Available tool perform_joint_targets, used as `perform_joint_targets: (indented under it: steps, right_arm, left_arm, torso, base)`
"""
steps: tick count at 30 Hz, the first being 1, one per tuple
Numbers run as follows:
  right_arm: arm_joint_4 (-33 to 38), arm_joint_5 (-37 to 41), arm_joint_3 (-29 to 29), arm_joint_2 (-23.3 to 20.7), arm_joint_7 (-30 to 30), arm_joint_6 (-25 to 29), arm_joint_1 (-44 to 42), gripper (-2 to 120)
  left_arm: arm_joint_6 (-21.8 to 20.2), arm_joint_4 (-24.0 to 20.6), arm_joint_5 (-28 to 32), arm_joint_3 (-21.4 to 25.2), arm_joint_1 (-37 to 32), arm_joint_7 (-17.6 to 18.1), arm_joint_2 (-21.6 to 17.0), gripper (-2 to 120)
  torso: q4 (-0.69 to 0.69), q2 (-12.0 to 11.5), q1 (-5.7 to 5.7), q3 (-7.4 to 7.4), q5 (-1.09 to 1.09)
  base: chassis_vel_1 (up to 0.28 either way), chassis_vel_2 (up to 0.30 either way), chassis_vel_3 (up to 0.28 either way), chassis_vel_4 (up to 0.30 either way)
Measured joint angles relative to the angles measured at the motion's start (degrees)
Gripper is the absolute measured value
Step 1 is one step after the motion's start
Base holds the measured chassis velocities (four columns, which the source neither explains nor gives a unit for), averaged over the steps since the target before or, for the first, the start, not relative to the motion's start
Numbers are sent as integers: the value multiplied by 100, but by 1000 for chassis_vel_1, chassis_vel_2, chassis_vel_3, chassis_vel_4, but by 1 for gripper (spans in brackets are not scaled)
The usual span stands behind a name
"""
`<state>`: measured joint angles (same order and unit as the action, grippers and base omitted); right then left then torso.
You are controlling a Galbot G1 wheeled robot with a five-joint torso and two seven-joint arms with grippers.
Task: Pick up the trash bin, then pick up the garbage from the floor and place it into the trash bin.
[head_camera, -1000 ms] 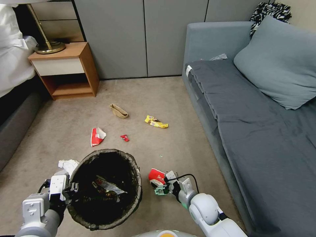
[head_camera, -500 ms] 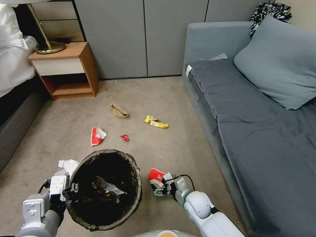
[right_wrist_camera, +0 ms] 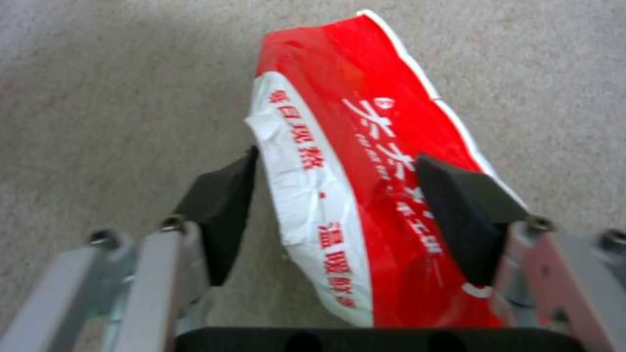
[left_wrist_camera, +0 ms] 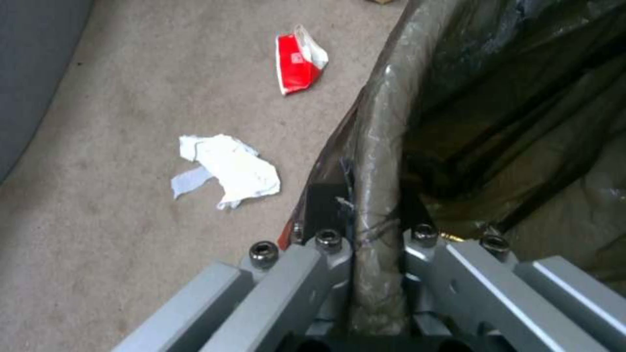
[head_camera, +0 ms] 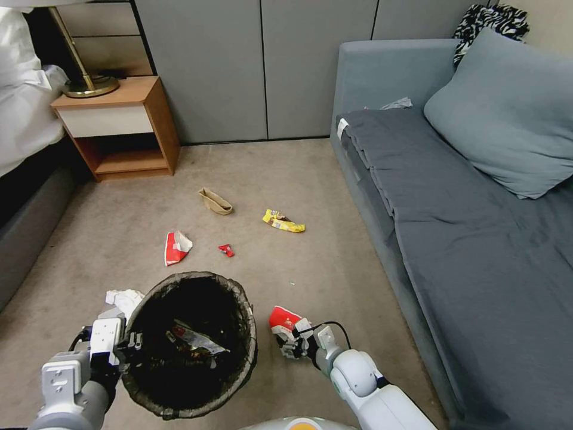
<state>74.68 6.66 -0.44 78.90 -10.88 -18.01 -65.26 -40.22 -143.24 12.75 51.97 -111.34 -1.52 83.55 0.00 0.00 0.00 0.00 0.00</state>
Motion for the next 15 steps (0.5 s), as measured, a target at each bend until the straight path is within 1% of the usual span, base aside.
perform_joint_targets:
  steps: [2, 3, 4, 6, 7, 11, 12, 14, 15]
  right_arm:
    - [-30, -1, 15, 2, 14, 13, 2, 47]
    - [-30, -1, 15, 2, 14, 13, 2, 47]
    - [-49, 0, 20, 8, 16, 22, 2, 41]
    - [-86, -3, 38, 13, 25, 50, 1, 33]
    - [-86, -3, 38, 13, 25, 50, 1, 33]
    - [-131, -16, 99, 17, 73, 105, -11, 13]
    - [-131, -16, 99, 17, 73, 105, -11, 13]
    - [-97, -19, 142, 18, 120, 128, -25, 6]
    - [-42, -21, 172, 12, 142, 133, -40, 6]
  left_arm:
    - [0, 0, -14, -21, -5, 2, 1, 1]
    - [0, 0, -14, -21, -5, 2, 1, 1]
    - [0, 0, -29, -37, -7, 3, 2, 1]
    - [0, 0, -52, -55, -13, 5, 2, 1]
    - [0, 0, -52, -55, -13, 5, 2, 1]
    - [1, 0, -73, -83, -27, 6, -1, 1]
    - [1, 0, -73, -83, -27, 6, -1, 1]
    - [1, 0, -77, -88, -33, 8, -3, 1]
    - [1, 0, -78, -94, -33, 8, -4, 1]
  torso:
    - [0, 0, 0, 0, 0]
    - [0, 0, 0, 0, 0]
    - [0, 0, 0, 0, 1]
    - [1, 0, 0, 0, 1]
    - [1, 0, 0, 0, 1]
    - [1, 0, 0, 0, 1]
    - [1, 0, 0, 0, 1]
    - [1, 0, 0, 0, 1]
    - [1, 0, 0, 0, 1]
  base:
    - [0, 0, 0, 0]
    - [0, 0, 0, 0]
    - [0, 0, 0, 0]
    - [0, 0, 0, 0]
    - [0, 0, 0, 0]
    - [0, 0, 0, 0]
    - [0, 0, 0, 0]
    - [0, 0, 0, 0]
    - [0, 0, 0, 0]
